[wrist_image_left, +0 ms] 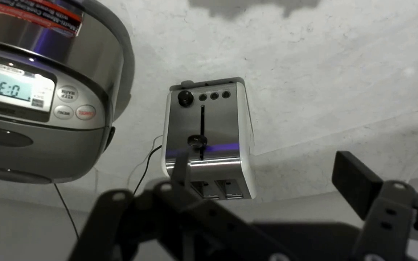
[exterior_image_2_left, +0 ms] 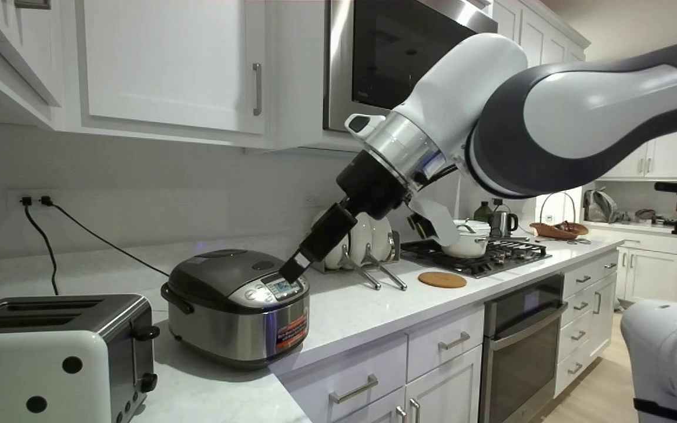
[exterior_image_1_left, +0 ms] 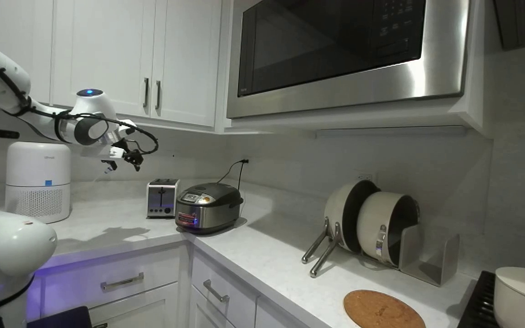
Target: Push the toaster press handle down
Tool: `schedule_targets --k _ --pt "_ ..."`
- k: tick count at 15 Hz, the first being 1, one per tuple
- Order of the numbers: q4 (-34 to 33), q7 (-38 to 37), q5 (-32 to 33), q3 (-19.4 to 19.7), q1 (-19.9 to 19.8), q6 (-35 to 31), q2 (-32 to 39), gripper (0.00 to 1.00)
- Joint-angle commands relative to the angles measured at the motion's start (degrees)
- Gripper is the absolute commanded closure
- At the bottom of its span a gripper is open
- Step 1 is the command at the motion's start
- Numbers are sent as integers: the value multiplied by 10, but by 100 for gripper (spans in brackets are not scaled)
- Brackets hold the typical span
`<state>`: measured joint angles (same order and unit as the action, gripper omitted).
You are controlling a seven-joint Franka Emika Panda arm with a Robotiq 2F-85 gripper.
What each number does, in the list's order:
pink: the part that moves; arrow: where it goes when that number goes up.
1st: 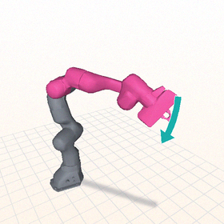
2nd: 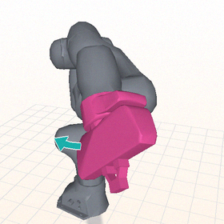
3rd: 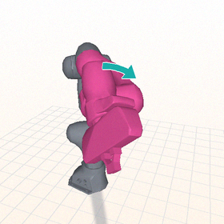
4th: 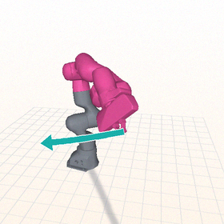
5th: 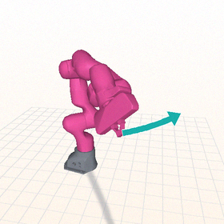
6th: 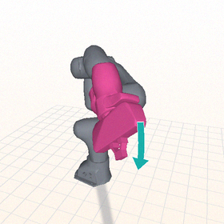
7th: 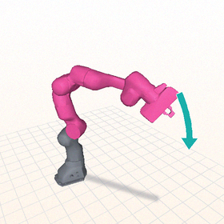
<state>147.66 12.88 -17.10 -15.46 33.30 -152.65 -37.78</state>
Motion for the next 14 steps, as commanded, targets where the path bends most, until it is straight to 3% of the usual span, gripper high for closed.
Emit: schedule_targets --k 1,3,4,6,14 --pt "-49 -25 29 -8 -3 -32 69 0" --pt "-67 -26 36 -10 -3 -44 96 2" --pt "-77 -27 40 -10 -5 -49 108 23" --pt "-94 -36 51 -14 -11 -60 131 32" --pt "-157 -56 80 -23 -33 -82 214 92"
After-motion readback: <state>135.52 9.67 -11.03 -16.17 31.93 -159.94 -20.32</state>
